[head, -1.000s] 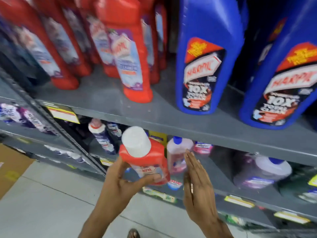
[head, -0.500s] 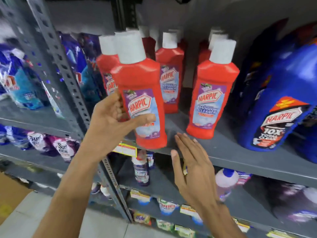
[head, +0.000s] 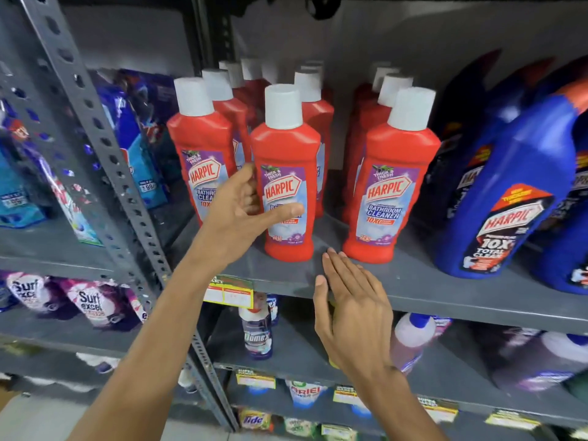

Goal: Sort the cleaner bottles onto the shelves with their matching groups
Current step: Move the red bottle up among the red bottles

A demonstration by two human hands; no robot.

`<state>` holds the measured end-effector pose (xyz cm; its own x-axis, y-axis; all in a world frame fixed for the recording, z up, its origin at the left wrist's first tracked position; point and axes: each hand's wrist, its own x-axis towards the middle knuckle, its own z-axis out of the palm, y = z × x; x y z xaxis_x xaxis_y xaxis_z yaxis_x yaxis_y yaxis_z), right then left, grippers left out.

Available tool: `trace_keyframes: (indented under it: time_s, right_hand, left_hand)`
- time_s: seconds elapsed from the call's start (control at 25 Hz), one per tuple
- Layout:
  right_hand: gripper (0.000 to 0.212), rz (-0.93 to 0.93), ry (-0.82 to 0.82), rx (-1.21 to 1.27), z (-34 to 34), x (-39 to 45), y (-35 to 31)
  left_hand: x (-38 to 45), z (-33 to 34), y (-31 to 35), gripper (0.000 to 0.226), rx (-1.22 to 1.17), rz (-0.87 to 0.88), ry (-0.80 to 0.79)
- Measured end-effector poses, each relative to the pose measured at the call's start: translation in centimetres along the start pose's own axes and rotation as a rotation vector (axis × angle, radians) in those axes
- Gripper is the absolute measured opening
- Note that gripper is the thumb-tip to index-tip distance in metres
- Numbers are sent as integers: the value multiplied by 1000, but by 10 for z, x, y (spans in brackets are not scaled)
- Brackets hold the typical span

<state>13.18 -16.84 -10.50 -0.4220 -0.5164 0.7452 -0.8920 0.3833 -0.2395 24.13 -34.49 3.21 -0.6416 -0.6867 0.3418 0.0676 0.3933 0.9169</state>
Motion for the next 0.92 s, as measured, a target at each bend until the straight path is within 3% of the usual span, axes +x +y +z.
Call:
trace_keyframes:
  time_s: [0.76,0.92]
  right_hand:
    - [41,21,48,9,1,0,-4]
    - [41,27,41,11,-2,1,-5]
  left_hand:
    - [8,3,-11,64,-54,-43,-10]
    - [0,5,-9,85,-28,-46,-12]
